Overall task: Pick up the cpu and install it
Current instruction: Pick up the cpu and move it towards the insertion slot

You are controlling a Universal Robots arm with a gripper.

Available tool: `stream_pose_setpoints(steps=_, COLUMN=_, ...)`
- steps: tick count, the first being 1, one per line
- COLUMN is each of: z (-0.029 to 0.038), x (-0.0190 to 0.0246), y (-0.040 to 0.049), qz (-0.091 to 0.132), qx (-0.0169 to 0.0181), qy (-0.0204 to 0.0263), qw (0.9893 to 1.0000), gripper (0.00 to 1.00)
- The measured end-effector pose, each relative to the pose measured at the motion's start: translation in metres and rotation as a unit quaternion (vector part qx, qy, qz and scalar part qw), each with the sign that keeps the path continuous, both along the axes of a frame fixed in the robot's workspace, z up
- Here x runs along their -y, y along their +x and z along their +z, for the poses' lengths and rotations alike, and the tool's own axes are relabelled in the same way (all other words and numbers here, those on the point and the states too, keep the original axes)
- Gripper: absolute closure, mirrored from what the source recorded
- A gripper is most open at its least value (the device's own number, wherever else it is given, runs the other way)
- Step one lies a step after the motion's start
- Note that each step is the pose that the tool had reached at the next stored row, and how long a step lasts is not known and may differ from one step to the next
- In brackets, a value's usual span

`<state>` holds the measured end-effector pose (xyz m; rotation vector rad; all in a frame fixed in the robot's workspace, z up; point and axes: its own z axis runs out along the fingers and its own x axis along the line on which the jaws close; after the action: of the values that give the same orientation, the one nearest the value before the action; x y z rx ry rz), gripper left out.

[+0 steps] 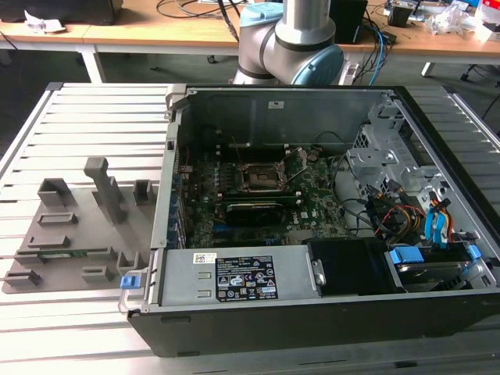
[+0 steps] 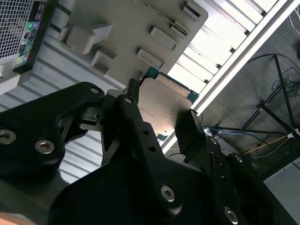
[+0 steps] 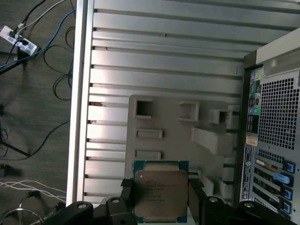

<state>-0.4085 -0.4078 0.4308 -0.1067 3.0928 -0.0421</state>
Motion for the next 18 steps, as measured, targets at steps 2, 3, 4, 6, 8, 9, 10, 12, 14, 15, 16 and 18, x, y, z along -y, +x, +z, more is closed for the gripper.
stream_pose_setpoints(steps=2, z=0.0062, x=-0.0002, y=0.0, qz=0.0, qx=0.0, qy=0.0, qw=1.0, gripper=0.45)
stream_pose_setpoints(steps=3, z=0.0107, x=-0.0003, y=0.0, qz=0.0, qx=0.0, qy=0.0, qw=1.0, gripper=0.45)
stream_pose_setpoints(steps=4, z=0.0147, x=-0.0004, y=0.0, qz=0.0, qx=0.0, qy=0.0, qw=1.0, gripper=0.45)
stream_pose_setpoints(steps=6, z=0.0192, x=-0.0005, y=0.0, qz=0.0, qx=-0.0001, qy=0.0, qw=1.0, gripper=0.45)
stream_pose_setpoints(steps=8, z=0.0238, x=-0.0006, y=0.0, qz=0.0, qx=0.0, qy=0.0, qw=1.0, gripper=0.45)
stream_pose_setpoints(steps=9, z=0.0279, x=-0.0008, y=0.0, qz=0.0, qx=0.0, qy=0.0, qw=1.0, gripper=0.45)
stream_pose_setpoints(steps=10, z=0.0308, x=-0.0008, y=0.0, qz=0.0, qx=0.0, qy=0.0, qw=1.0, gripper=0.45)
stream_pose_setpoints(steps=12, z=0.0335, x=-0.0009, y=0.0, qz=0.0, qx=0.0, qy=0.0, qw=1.0, gripper=0.45)
stream_pose_setpoints(steps=14, z=0.0362, x=-0.0015, y=0.0, qz=0.0, qx=-0.0001, qy=0.0001, qw=1.0, gripper=0.45)
stream_pose_setpoints(steps=15, z=0.0362, x=-0.0017, y=-0.0001, qz=0.0, qx=0.0, qy=0.0019, qw=1.0, gripper=0.45)
stream_pose_setpoints(steps=16, z=0.0363, x=-0.002, y=0.0, qz=0.0, qx=-0.0001, qy=0.0089, qw=1.0, gripper=0.45)
stream_pose_setpoints(steps=18, z=0.0362, x=-0.0038, y=0.0001, qz=0.0, qx=-0.0004, qy=0.0142, qw=0.9999, gripper=0.45)
